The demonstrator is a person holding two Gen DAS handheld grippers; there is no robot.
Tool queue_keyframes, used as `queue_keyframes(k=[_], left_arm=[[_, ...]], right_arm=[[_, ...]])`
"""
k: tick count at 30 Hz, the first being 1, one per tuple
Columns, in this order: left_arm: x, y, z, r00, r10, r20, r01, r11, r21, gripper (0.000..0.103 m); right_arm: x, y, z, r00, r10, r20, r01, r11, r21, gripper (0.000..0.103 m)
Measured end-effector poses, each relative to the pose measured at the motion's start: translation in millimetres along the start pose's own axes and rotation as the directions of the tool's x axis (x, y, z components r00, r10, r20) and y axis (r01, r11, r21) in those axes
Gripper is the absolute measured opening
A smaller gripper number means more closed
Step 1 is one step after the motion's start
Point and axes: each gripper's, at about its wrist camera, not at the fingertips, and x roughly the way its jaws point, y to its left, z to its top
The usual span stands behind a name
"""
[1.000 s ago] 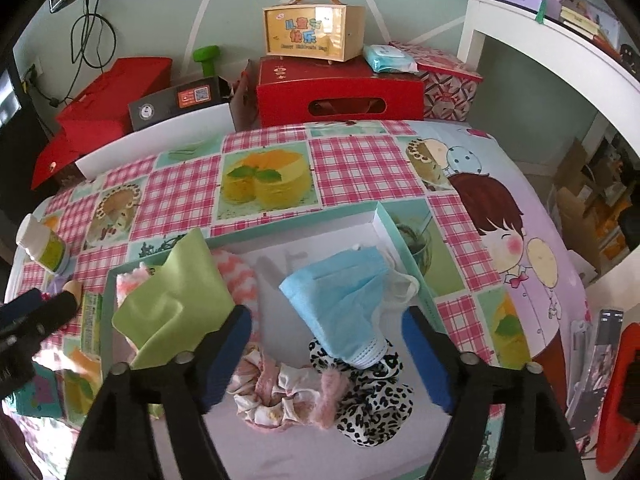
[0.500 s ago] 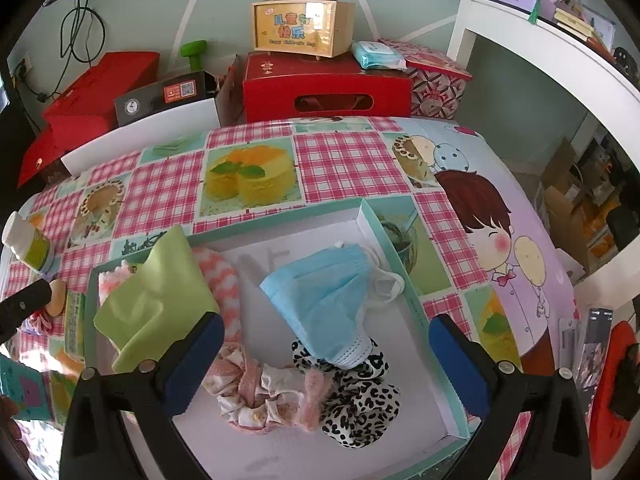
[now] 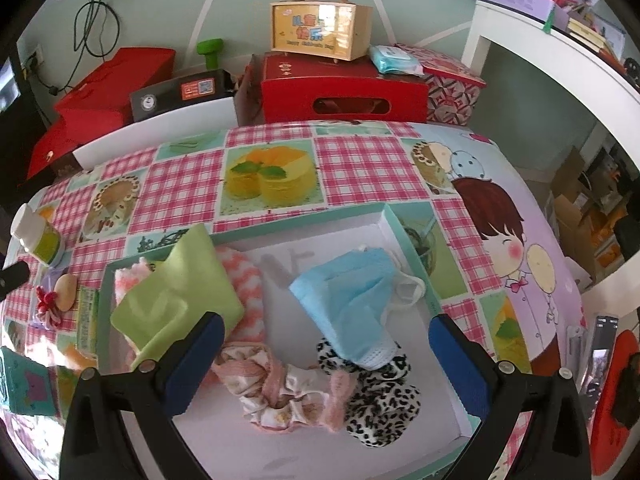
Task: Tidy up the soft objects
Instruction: 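Move both grippers back toward the remaining items beside the tray, then grasp the red-pink pipe-cleaner toy with the left gripper while the right grasps the green tissue pack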
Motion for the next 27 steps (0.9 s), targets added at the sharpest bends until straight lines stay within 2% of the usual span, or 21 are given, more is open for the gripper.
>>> queue_keyframes(k=[4,7,10,21,27], left_arm=[[-8,41,6,0.997,0.071,0.027,-0.069,0.994,-0.079,0.096],[-12,74,7,0.989,0.145,0.031,-0.139,0.979,-0.151,0.096],[-15,101,6,0.984,0.179,0.025,-0.170,0.963,-0.211,0.096],[-23,151,-2,0.967,0.256,0.001,-0.243,0.917,-0.315,0.096],[-17,158,-5,0.976,0.218,-0.024,-0.213,0.917,-0.336,0.096]], right_arm=[[-2,13,1,1.000,0.021,0.009,-0.021,1.000,-0.015,0.103],[-4,30,1,0.998,0.056,0.013,-0.055,0.997,-0.058,0.103],[-6,50,0,0.997,0.080,0.017,-0.078,0.992,-0.103,0.103],[-17,120,-12,0.977,0.211,0.020,-0.199,0.946,-0.257,0.103],[-17,151,-22,0.959,0.284,-0.006,-0.269,0.901,-0.340,0.103]])
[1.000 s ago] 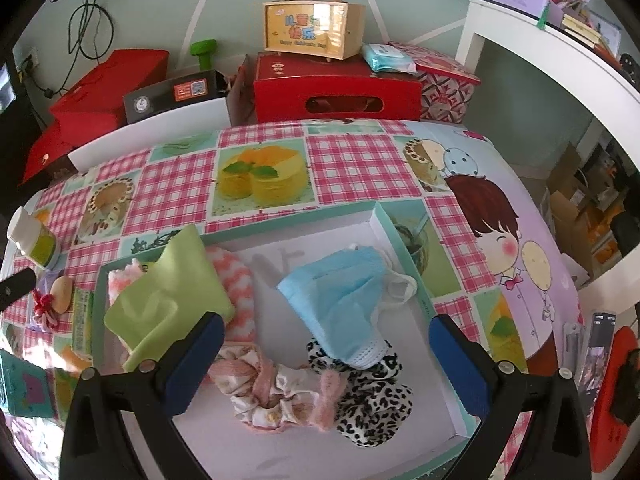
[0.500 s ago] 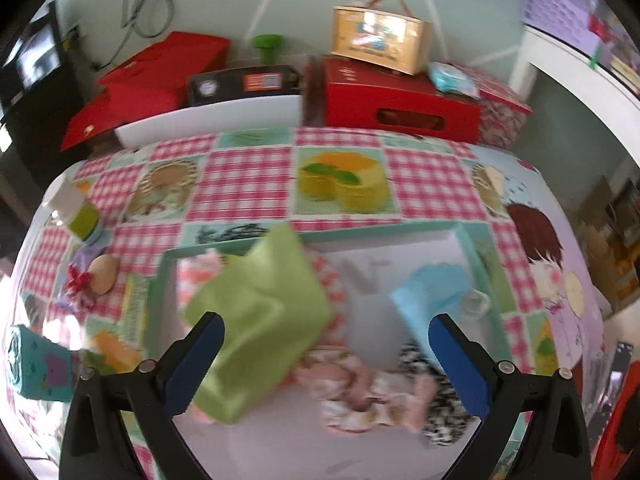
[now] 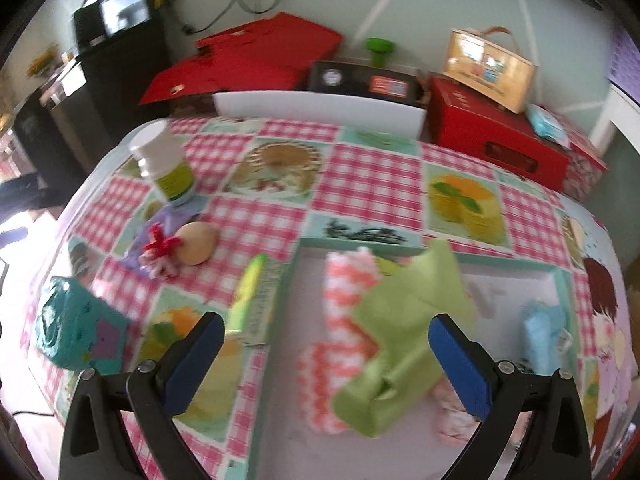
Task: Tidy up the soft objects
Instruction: 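Grasp the red-pink pipe-cleaner toy with the left gripper while the right grasps the green tissue pack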
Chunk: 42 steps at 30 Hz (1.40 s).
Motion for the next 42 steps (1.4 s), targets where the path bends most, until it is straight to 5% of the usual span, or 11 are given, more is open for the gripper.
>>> queue_keyframes(k=[8,25,33,35,42], left_arm=[[11,-19,-6,0.995,-0.075,-0.064,0.078,0.996,0.037,0.096],[32,-107,-30,0.972,-0.152,-0.181,0.198,0.943,0.267,0.091],[44,-118,-35,0.970,-0.125,-0.210,0.183,0.939,0.290,0.090],[48,-119,-36,0.970,-0.110,-0.215,0.172,0.938,0.300,0.078],[63,-127,-43,0.966,-0.074,-0.249,0.155,0.935,0.320,0.069]], right_arm=[[14,17,1,0.994,0.113,-0.004,-0.113,0.994,-0.010,0.103],[38,22,2,0.981,0.191,-0.037,-0.191,0.982,0.012,0.061],[44,22,2,0.981,0.189,-0.049,-0.188,0.982,0.015,0.052],[44,21,2,0.981,0.185,-0.049,-0.184,0.983,0.018,0.052],[45,17,1,0.983,0.173,-0.053,-0.172,0.985,0.026,0.052]])
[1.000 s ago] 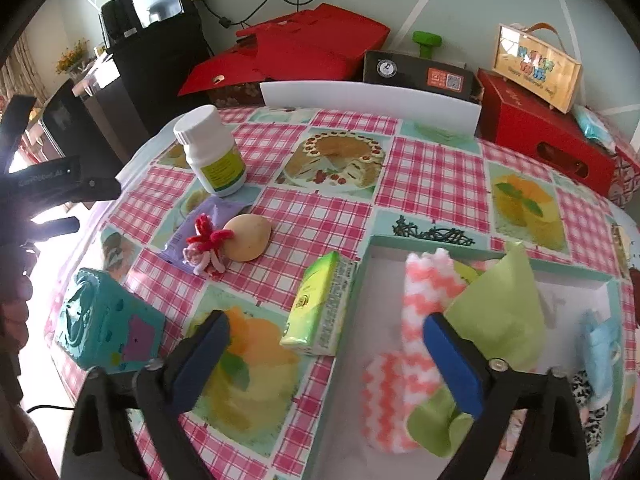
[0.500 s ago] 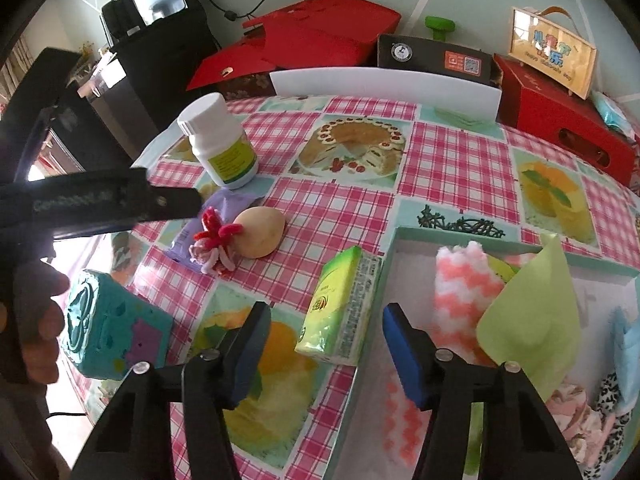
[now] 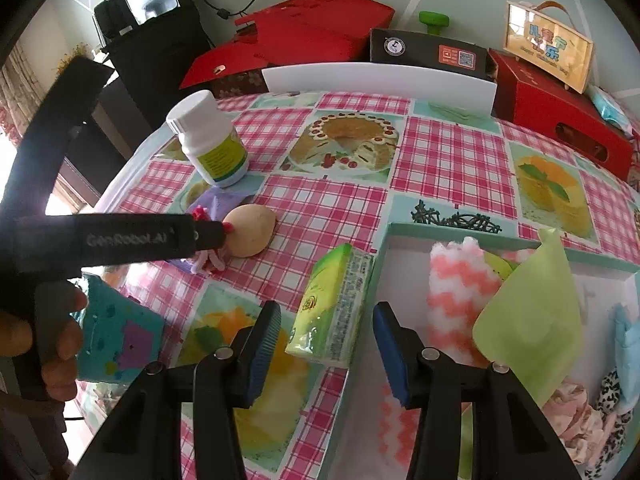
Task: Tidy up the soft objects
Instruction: 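Grasp the red-pink pipe-cleaner toy with the left gripper while the right grasps the green tissue pack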
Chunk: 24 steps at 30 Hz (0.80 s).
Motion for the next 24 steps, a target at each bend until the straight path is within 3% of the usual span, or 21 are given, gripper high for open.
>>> queue_keyframes(k=[10,24], left_arm=[[18,-7,-1,0.999,0.012,-0.035,-0.012,1.000,0.013,0.034],[16,-6,1,1.000,0.001,-0.031,0.000,1.000,0.028,0.031]], right_arm=[[5,-1,-1,1.000,-0.003,-0.011,0.003,1.000,0.009,0.051],[5,-3,-1,1.000,-0.024,-0.010,0.024,1.000,0.003,0.031]])
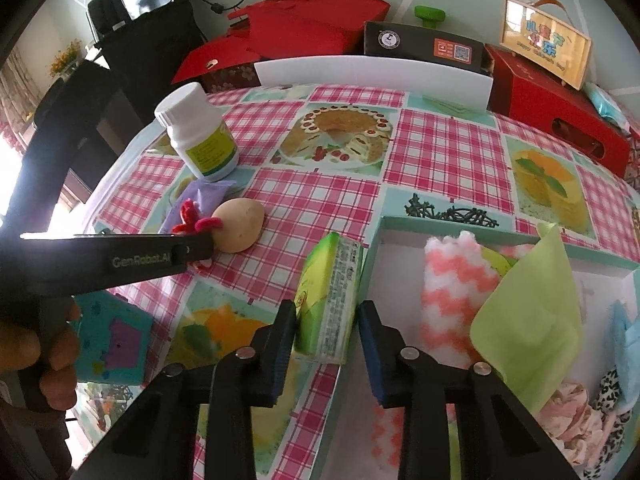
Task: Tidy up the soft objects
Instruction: 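Grasp the red-pink pipe-cleaner toy with the left gripper while the right grasps the green tissue pack, then lift the pipe-cleaner toy and tissue pack off the sheet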
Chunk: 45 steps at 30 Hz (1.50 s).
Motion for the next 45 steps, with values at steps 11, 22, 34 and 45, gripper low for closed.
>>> queue_keyframes(k=[11,22,34,45], left_arm=[[-1,0,-1,1.000,-0.001,0.005,0.001,1.000,-0.005,0.031],[-14,7,-1,0.999,-0.019,0.032,0.020,1.000,-0.020,0.028],[-69,16,-8,0.986,-0.050,0.162,0.055,0.998,-0.028,0.028],[-120,0,-11,0.946,-0.100,0.307,0.099,0.995,0.019,0.028]], right_arm=[[-12,2,0,1.000,0.004,0.031,-0.004,1.000,-0.016,0.027],[-21,8,1,0.998,0.024,0.051,-0.023,0.999,-0.031,0.027],[-39,9,4,0.994,0.030,0.101,-0.026,0.999,-0.033,0.027],[-70,6,7,0.983,0.028,0.183,-0.023,0.999,-0.027,0.027]])
